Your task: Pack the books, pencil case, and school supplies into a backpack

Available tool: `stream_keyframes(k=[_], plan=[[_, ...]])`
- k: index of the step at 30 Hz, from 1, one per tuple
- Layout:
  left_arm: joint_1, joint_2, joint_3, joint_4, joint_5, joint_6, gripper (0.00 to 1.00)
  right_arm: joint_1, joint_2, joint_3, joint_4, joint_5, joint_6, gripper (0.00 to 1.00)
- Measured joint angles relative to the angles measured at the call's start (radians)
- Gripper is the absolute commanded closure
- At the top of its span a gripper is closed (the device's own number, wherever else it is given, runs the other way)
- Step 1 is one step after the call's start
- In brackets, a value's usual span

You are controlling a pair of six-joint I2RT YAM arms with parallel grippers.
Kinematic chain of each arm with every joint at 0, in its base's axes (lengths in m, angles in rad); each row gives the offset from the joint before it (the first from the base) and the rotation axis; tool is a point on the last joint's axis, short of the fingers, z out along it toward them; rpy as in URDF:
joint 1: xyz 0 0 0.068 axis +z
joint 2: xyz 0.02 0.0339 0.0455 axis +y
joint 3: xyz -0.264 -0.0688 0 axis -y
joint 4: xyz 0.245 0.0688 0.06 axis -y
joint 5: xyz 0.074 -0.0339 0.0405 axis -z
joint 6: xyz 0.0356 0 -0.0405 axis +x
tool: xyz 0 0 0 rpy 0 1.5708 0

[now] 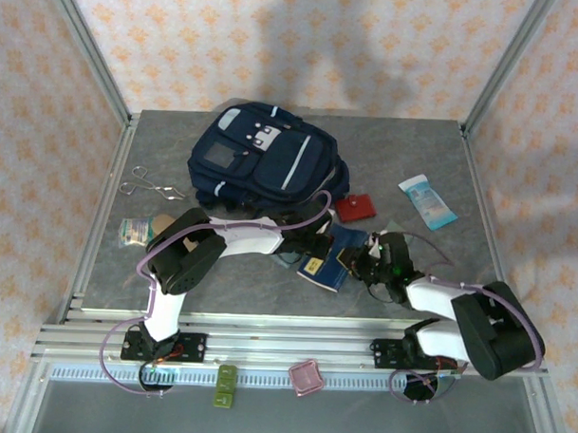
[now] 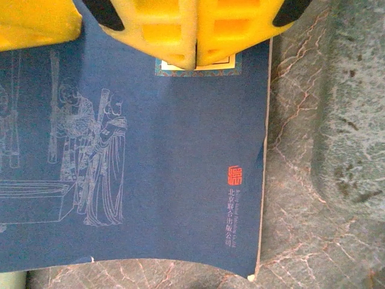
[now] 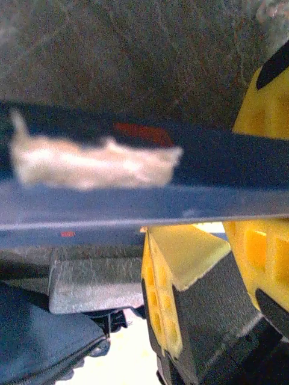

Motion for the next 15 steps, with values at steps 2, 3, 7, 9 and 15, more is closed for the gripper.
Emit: stream_keyframes(k=[2, 3, 7, 9, 15], plan=[[0.0, -0.011, -0.005, 0.007, -0.003, -0.01, 0.73, 0.0, -0.059, 0.018, -0.064, 0.015, -0.015, 0.98], [0.0, -0.022, -0.007, 0.007, -0.007, -0.013, 0.68, 0.001, -0.095, 0.03, -0.104, 0.02, -0.029, 0.99], [0.009, -0.104, -0.029, 0.006, -0.015, -0.028, 0.57, -0.017, -0.21, 0.095, -0.238, 0.037, -0.066, 1.0], [0.024, -0.183, -0.049, 0.011, -0.01, -0.039, 0.5, -0.032, -0.256, 0.153, -0.289, 0.045, -0.094, 1.0], [0.142, -0.432, -0.122, 0.127, 0.077, -0.089, 0.31, -0.048, -0.294, 0.355, -0.383, 0.015, -0.19, 1.0]])
